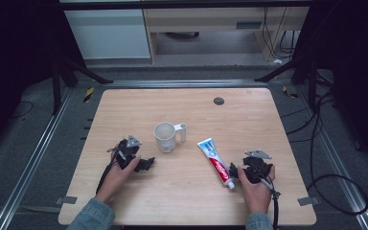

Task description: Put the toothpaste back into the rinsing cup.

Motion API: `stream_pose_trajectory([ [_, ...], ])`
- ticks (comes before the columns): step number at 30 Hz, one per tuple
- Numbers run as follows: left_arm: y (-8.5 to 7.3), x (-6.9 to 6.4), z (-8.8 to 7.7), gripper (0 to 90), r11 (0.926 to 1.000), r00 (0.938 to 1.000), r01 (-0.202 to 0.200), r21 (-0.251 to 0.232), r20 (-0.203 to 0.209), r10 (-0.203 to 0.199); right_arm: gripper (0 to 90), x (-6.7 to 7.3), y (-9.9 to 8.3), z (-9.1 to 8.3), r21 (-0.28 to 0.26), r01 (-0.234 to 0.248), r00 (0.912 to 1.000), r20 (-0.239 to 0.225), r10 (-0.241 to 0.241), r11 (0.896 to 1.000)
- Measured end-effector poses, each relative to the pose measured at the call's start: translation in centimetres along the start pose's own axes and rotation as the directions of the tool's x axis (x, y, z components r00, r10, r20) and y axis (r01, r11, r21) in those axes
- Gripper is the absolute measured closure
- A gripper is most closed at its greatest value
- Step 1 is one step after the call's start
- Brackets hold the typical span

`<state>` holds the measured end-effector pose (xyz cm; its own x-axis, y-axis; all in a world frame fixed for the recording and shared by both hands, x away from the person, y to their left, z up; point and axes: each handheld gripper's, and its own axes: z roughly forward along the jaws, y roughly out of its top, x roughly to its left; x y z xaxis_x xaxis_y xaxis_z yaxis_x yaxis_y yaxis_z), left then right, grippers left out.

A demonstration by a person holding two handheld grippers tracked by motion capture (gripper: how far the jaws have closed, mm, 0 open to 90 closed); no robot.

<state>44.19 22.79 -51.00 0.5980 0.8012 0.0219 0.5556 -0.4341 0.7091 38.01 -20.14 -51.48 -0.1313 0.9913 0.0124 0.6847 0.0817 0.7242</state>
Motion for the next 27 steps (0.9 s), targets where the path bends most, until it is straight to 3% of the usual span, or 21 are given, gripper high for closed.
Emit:
stream_pose_trajectory([
  [7,0.1,0.0,0.1,0.0,1.0,1.0,0.004,-0.002,-0.002,-0.004,3.0,-0.5,0.0,-0.1,-0.003,0.04,0.9987,-0.033,-0.04,0.999],
  [11,0.1,0.1,0.1,0.0,1.0,1.0,0.004,-0.001,-0.003,-0.004,8.5,-0.8,0.5,-0.9,0.023,0.008,0.9991,-0.041,-0.007,1.0],
  [13,0.2,0.1,0.2,0.0,1.0,1.0,0.003,0.0,-0.002,-0.003,10.0,-0.6,0.8,-1.3,0.022,0.024,0.9989,-0.04,-0.023,0.999],
  [15,0.3,0.2,0.3,0.0,1.0,1.0,0.004,-0.001,-0.001,-0.004,11.2,0.1,2.0,-2.7,0.03,0.076,0.9956,-0.056,-0.075,0.997],
  [16,0.3,0.2,0.3,0.0,1.0,1.0,0.004,-0.001,-0.001,-0.004,11.2,0.1,2.0,-2.7,0.03,0.076,0.9956,-0.056,-0.075,0.997],
  [17,0.3,0.2,0.3,0.0,1.0,1.0,-0.002,0.004,-0.003,0.002,13.5,0.8,3.0,-3.6,0.042,0.119,0.9913,-0.061,-0.117,0.992],
  [18,0.3,0.2,0.3,0.0,1.0,1.0,-0.002,0.004,-0.003,0.002,13.5,0.8,3.0,-3.6,0.042,0.119,0.9913,-0.061,-0.117,0.992],
  [20,0.4,0.3,0.4,0.0,1.0,1.0,0.002,-0.001,-0.001,-0.002,16.5,2.0,4.6,-4.8,0.062,0.168,0.9839,-0.074,-0.163,0.984],
  [22,0.4,0.3,0.4,0.0,1.0,1.0,0.003,-0.001,-0.001,-0.003,17.0,2.4,5.0,-5.1,0.072,0.18,0.9816,-0.08,-0.174,0.981],
  [23,0.4,0.3,0.4,0.0,1.0,1.0,0.003,-0.001,-0.001,-0.003,18.9,3.0,5.9,-5.4,0.086,0.222,0.9722,-0.097,-0.213,0.971],
  [27,0.4,0.3,0.4,0.0,1.0,1.0,0.003,-0.002,-0.001,-0.003,20.4,3.9,7.1,-5.7,0.11,0.251,0.9645,-0.114,-0.239,0.962],
])
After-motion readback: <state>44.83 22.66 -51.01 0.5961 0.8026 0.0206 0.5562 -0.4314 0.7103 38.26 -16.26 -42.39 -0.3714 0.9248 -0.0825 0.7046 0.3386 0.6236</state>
